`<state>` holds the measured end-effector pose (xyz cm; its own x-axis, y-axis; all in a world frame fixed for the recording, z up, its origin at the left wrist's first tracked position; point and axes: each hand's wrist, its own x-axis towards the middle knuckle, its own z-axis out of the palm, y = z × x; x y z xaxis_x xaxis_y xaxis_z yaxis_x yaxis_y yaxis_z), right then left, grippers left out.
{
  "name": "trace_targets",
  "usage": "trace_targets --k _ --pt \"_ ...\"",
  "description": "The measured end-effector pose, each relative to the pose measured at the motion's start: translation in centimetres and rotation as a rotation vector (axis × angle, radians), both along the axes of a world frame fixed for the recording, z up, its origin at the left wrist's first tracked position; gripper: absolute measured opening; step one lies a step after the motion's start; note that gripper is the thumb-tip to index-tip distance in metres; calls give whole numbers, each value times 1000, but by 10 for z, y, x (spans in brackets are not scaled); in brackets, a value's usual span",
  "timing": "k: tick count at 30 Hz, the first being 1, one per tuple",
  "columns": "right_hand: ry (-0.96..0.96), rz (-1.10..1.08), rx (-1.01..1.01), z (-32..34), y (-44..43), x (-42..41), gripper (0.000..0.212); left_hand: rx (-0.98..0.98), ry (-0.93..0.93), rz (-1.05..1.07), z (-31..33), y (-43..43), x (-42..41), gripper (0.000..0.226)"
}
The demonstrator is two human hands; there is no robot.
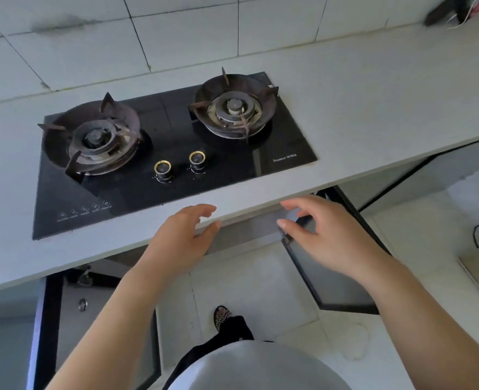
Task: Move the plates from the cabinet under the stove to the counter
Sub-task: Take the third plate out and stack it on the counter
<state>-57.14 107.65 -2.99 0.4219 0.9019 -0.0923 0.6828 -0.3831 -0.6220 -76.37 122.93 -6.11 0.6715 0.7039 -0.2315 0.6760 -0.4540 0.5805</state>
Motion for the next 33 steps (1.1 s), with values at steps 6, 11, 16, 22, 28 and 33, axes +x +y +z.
trace_targets --k 6,11,16,22,28,33 --pt "-8 -11 -36 -7 17 17 41 4 -1 -44 -6 19 30 38" --pt "30 46 -104 -20 18 27 40 -47 28 -13 -11 10 36 37" --pt "72 192 -145 -28 23 46 41 -33 74 70 -17 -14 39 41" --pt "68 328 -157 -46 23 77 39 -43 126 157 -32 -49 61 42" --pt "111 433 -225 -78 22 87 38 -60 214 186 -53 -67 73 42" --pt "147 454 -227 -99 38 80 38 -43 217 218 -72 -61 67 42"
